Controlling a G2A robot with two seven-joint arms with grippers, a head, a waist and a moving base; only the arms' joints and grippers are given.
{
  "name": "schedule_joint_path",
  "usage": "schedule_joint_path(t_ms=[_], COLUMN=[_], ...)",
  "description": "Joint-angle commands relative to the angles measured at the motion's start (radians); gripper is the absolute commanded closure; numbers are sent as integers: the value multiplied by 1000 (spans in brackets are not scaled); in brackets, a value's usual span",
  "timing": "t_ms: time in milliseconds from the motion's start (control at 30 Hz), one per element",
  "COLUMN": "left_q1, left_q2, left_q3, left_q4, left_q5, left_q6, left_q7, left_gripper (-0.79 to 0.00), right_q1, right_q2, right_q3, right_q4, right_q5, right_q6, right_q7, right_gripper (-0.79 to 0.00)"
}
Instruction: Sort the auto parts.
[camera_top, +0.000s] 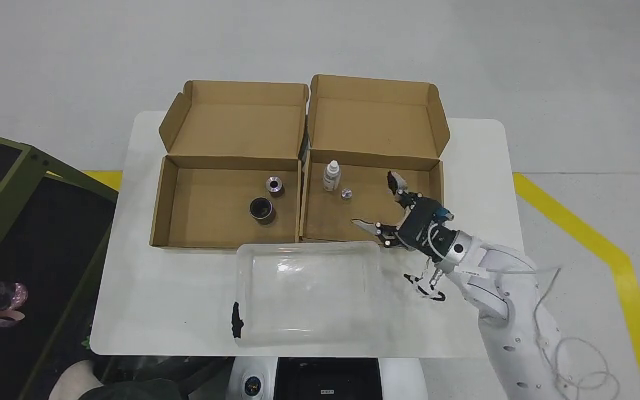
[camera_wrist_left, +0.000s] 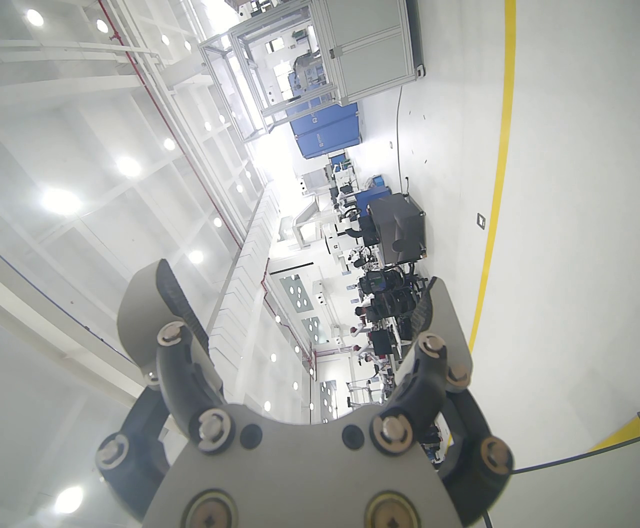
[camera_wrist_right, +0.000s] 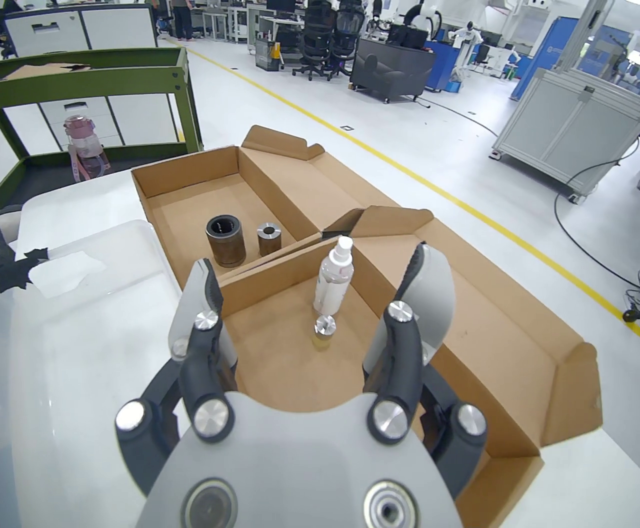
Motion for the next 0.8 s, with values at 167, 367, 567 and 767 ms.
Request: schedule_joint_path(t_ms=[167,367,567,767], left_q1=[0,0,0,0], left_q2=[0,0,0,0], left_q3=[0,0,0,0], left_q4=[0,0,0,0], left_q5=[0,0,0,0], left_q6=[0,0,0,0], left_q7=[0,0,0,0], left_gripper=[-785,-785,-785,-785], right_q1=[-94,-150,-194,-224], right_q2=[15,23,31,38], right_q3=[84,137,192,240], right_q4=[1,9,21,35], right_q5=[-33,-53,-63,-62], right_q6=[16,49,78,91], right_q7=[-112,-201,-275,-306], right_gripper=[-776,-785,-785,-785])
